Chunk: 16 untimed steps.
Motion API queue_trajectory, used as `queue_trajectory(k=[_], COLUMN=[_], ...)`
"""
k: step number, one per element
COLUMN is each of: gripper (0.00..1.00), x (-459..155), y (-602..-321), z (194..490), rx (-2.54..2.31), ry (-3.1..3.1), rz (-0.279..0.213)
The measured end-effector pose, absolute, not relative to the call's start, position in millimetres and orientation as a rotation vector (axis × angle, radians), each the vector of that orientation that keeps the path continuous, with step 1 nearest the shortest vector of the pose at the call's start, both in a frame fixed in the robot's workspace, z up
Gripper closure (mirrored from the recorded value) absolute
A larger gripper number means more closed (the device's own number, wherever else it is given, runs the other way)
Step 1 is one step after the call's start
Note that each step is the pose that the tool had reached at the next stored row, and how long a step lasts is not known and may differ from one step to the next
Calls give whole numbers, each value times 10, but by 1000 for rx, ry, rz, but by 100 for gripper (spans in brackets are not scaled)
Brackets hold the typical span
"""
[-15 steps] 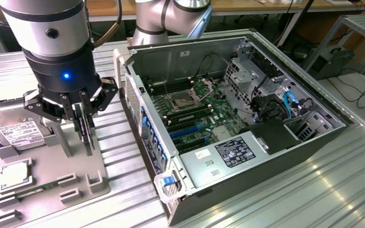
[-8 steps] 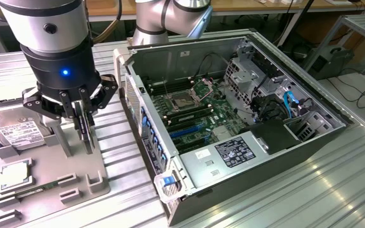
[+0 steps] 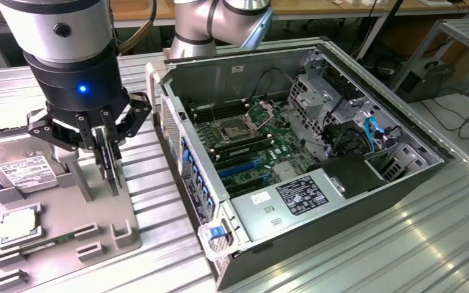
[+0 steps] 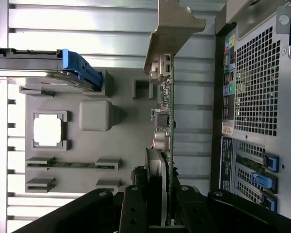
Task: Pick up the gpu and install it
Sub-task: 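Pick up the gpu and move the gpu toward the slot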
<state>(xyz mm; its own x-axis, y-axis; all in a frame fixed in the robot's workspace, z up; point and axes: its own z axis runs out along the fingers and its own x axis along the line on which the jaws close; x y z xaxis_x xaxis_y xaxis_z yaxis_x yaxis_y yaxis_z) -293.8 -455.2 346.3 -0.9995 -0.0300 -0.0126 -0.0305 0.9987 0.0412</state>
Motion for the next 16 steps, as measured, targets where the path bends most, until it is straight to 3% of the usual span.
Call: queue_trajectory(k=[16], gripper=[72], x=[-2938], y=[-4552], z=[3606], rx=[-47], ry=[3123], rz=[65])
